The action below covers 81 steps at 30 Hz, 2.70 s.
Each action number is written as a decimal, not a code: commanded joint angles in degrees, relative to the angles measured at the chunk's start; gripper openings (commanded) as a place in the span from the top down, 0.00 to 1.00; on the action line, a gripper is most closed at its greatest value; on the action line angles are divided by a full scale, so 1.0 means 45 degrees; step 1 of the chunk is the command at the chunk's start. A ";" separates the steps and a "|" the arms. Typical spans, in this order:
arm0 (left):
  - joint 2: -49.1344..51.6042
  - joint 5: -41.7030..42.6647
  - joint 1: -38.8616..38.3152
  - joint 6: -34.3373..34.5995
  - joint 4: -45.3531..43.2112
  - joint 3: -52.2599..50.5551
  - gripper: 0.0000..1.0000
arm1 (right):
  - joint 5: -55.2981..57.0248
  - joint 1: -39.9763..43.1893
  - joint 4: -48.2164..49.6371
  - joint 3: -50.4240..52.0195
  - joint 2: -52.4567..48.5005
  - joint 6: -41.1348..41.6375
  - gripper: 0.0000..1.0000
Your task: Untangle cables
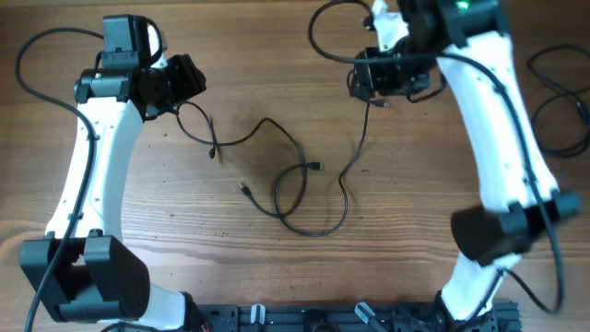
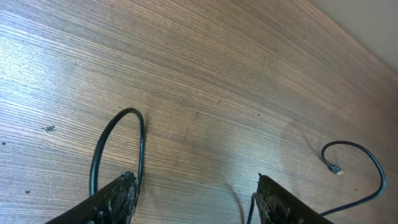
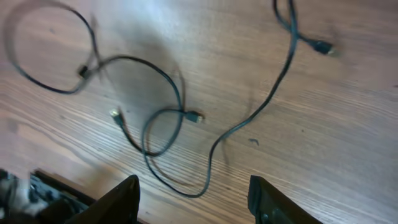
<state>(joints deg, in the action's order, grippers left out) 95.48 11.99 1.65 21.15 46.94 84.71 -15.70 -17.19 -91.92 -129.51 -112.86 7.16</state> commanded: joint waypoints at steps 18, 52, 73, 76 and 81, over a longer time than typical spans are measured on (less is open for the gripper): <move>0.0073 -0.0165 0.0015 0.0549 0.0000 0.0083 0.35 | -0.0005 -0.2215 1.0185 1.3974 0.1438 0.3269 0.65; 0.0073 -0.0165 0.0015 0.0554 -0.0010 0.0083 0.28 | 0.3162 0.7359 0.3706 -0.0233 0.3487 0.2909 0.96; 0.0073 -0.0112 0.0010 0.1073 0.0000 0.0083 0.25 | 0.1243 1.1361 0.6509 0.1579 -0.1083 0.1384 0.00; 0.0073 -0.0117 0.0010 0.1044 0.0000 0.0083 0.26 | -0.1088 1.0627 0.5697 0.1579 -0.0049 -0.0102 0.00; -0.0529 -0.1268 0.0933 -0.0704 -0.0199 0.0432 0.34 | -0.2919 0.7655 0.4133 0.1593 0.0554 -0.1885 0.00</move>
<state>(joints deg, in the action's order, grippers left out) 95.48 10.28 2.07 21.08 46.19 84.71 -22.44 24.03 -71.57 -122.06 -111.59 3.40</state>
